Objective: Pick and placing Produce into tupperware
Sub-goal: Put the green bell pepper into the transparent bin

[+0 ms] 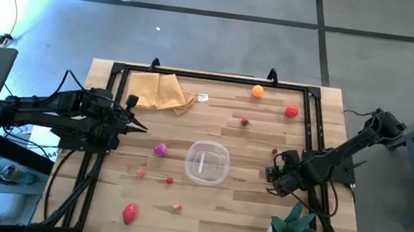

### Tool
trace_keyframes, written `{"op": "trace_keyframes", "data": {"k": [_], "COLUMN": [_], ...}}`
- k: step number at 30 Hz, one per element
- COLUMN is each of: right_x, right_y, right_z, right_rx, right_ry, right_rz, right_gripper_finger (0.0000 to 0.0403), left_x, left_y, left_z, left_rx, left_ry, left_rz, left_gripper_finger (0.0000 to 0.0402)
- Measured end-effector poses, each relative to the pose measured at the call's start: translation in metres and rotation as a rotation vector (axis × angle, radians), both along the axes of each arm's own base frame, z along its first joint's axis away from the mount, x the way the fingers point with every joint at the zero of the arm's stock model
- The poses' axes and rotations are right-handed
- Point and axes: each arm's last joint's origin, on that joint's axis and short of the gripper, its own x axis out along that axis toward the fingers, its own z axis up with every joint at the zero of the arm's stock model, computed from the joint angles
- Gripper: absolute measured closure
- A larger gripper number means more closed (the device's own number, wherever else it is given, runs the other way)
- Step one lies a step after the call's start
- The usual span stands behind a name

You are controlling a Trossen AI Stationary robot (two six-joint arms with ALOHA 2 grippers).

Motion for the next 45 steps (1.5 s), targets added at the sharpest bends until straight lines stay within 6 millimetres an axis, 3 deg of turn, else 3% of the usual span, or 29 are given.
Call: {"op": "trace_keyframes", "data": {"k": [10,26,45], "right_x": [-0.003,0.004,0.005], "right_y": [-0.003,-0.017,-0.017], "right_z": [-0.017,-0.017,-0.017], "right_rx": [-0.007,-0.026,-0.009], "right_ry": [-0.042,-0.010,-0.002], "right_rz": [0.031,0.053,0.058], "right_gripper_finger": [0.0132,0.0151,0.0169], "left_x": [0.000,0.000,0.000], "left_y": [0.000,0.000,0.000], "left_z": [0.000,0.000,0.000], "left_rx": [0.000,0.000,0.000], "left_ry": [0.000,0.000,0.000], "left_rz": [0.000,0.000,0.000], "left_gripper_finger": [0.0378,0.0378,0.0378]}}
